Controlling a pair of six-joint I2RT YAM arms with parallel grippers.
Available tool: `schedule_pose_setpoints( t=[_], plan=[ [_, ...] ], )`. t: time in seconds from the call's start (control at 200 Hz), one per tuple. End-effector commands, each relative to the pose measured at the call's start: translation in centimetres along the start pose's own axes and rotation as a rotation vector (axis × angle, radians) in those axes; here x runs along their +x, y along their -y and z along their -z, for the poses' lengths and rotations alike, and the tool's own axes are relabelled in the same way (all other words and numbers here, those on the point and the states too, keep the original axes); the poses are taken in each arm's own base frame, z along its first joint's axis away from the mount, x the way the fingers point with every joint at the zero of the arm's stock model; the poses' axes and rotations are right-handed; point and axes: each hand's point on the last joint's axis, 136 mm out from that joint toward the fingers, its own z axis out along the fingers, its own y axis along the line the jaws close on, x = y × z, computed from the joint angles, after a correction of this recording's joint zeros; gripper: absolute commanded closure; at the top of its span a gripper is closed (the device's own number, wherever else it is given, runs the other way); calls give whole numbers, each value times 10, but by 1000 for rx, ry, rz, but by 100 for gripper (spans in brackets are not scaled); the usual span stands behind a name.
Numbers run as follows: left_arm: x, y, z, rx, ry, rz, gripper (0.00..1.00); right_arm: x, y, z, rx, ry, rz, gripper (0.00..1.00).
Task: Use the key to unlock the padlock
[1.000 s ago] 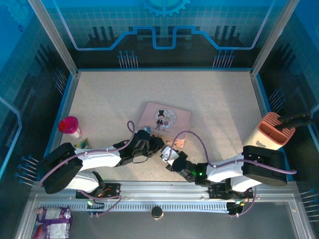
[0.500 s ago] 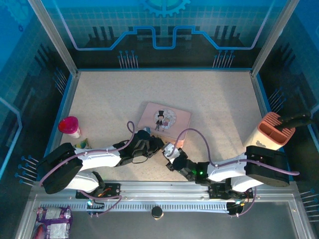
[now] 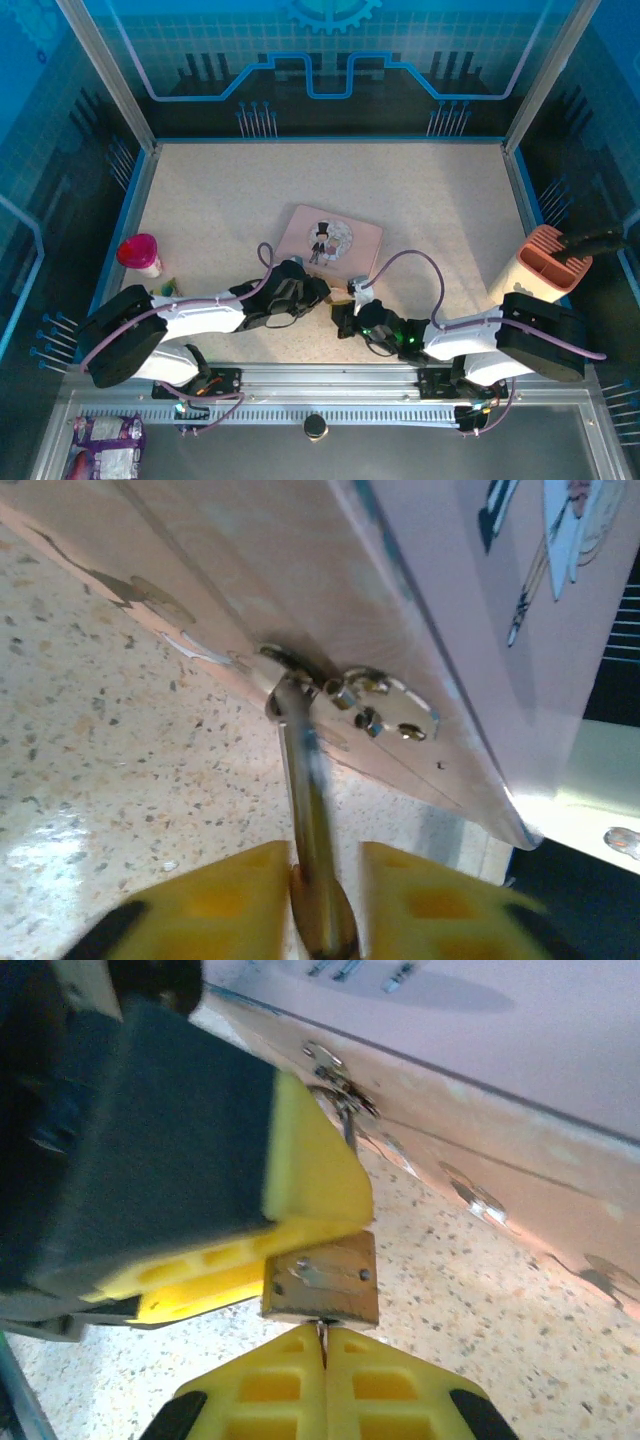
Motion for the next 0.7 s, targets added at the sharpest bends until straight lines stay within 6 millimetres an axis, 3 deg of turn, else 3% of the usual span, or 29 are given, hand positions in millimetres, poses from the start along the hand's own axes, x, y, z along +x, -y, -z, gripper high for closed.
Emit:
schedule_pose_setpoints(
  t=[0.0, 0.135, 0.405, 0.51, 0.58, 0.695],
  plan=[
    [-8, 22, 8, 31, 27, -39, 61, 9, 19, -2, 83, -15, -73, 100],
    [-18, 12, 18, -1, 73, -35, 47, 15, 29, -1, 122, -24, -88, 100],
    [-44, 3, 38, -64, 150, -102, 34, 15, 25, -4, 98, -15, -116, 100],
    [-69, 0, 54, -131, 213, -187, 25, 17, 27, -4, 111, -25, -124, 100],
    [-88, 12, 65, -108, 243, -281, 14, 20, 30, -6, 125, -35, -124, 100],
    [-125, 26, 84, -83, 292, -386, 4, 25, 43, -7, 156, -48, -151, 100]
  ],
)
